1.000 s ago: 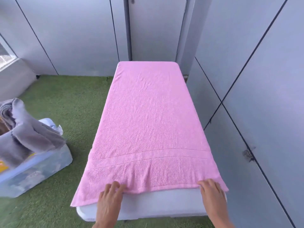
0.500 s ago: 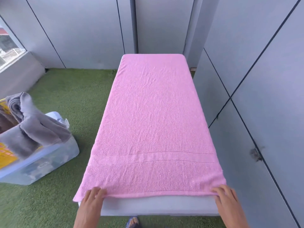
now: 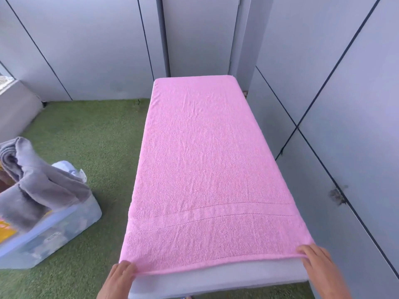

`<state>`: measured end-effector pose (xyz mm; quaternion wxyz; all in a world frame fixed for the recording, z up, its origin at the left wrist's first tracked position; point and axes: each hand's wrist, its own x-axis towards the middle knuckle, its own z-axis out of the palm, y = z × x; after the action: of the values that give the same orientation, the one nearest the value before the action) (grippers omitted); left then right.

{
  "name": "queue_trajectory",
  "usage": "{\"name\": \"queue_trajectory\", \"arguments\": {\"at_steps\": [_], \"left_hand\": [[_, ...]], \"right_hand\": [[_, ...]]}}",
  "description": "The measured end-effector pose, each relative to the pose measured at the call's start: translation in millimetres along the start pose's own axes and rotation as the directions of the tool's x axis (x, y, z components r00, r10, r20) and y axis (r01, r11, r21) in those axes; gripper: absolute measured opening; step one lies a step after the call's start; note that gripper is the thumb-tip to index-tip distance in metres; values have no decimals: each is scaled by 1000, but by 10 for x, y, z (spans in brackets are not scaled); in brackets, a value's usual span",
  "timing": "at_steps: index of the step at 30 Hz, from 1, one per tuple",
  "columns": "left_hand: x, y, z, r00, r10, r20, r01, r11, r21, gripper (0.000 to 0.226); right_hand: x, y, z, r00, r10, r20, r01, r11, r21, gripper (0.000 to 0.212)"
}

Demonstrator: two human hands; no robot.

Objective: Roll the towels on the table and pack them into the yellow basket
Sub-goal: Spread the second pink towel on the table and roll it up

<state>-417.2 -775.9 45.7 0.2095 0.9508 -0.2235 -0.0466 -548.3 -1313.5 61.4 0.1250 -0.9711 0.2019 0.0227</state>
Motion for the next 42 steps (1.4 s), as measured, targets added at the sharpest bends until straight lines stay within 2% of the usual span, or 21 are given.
{"name": "queue_trajectory", "arguments": {"at_steps": [1, 3, 4, 7, 10, 13, 16, 19, 21, 23, 25, 27, 29, 32, 35, 36, 38, 40, 42], "left_hand": [[29, -29, -21, 1000, -21, 17, 22, 999, -37, 21], [135, -110, -67, 997, -58, 50, 62, 995, -77, 42], [184, -132, -146, 985, -116, 126, 128, 988, -90, 44], [313, -163, -315, 929, -246, 276, 289, 948, -131, 18], [424, -146, -386, 898, -288, 332, 358, 917, -175, 14], [436, -156, -368, 915, -298, 273, 352, 920, -175, 23], [362, -183, -335, 929, -321, 184, 348, 926, -146, 33], [328, -106, -352, 918, -366, 154, 385, 915, -121, 26], [328, 9, -356, 896, -422, 139, 435, 897, -81, 18], [334, 140, -339, 870, -486, 78, 489, 872, -26, 9], [319, 227, -285, 851, -526, 12, 526, 851, -3, 11], [272, 216, -179, 861, -508, -11, 508, 861, -20, 23], [177, 130, -47, 896, -444, -16, 444, 896, -3, 38], [43, 107, 56, 913, -395, -102, 399, 916, 30, 51], [-15, 167, 54, 928, -351, -123, 354, 935, 6, 55], [-15, 184, 28, 937, -323, -131, 326, 945, 0, 49], [-1, 171, -2, 956, -244, -161, 252, 967, 29, 38], [6, 165, 22, 956, -233, -180, 248, 966, 66, 53], [22, 189, 37, 955, -226, -191, 251, 961, 114, 45]], "right_hand": [[-5, -1, -1, 999, 10, 31, -10, 1000, -7, 62], [14, 45, -53, 997, 34, 67, -35, 999, 21, 55], [43, 46, -107, 993, 46, 106, -52, 997, 52, 51], [199, 33, -266, 973, 46, 228, -80, 987, 142, 41], [343, 9, -381, 931, 127, 342, -205, 958, 203, 28], [444, 12, -429, 905, 189, 381, -297, 921, 250, 19], [450, -24, -450, 911, 208, 356, -306, 920, 245, 23], [410, -27, -423, 922, 211, 324, -289, 933, 214, 29], [392, -29, -434, 939, 229, 258, -263, 959, 105, 21], [377, -60, -462, 955, 213, 205, -225, 974, 36, 25], [359, -71, -432, 969, 161, 188, -189, 971, 144, 30], [315, -91, -379, 978, 131, 163, -168, 955, 244, 41], [261, -69, -285, 988, 105, 117, -133, 956, 261, 45], [196, 22, -194, 995, 30, 95, -51, 972, 229, 49], [200, 92, -190, 993, -25, 114, 6, 986, 165, 52], [198, 84, -202, 994, -32, 106, 17, 990, 138, 51], [210, 70, -235, 994, -99, 46, 94, 991, 98, 32], [245, 108, -230, 983, -181, 10, 179, 978, 106, 19], [296, 149, -218, 979, -205, -13, 204, 969, 138, 20]]}}
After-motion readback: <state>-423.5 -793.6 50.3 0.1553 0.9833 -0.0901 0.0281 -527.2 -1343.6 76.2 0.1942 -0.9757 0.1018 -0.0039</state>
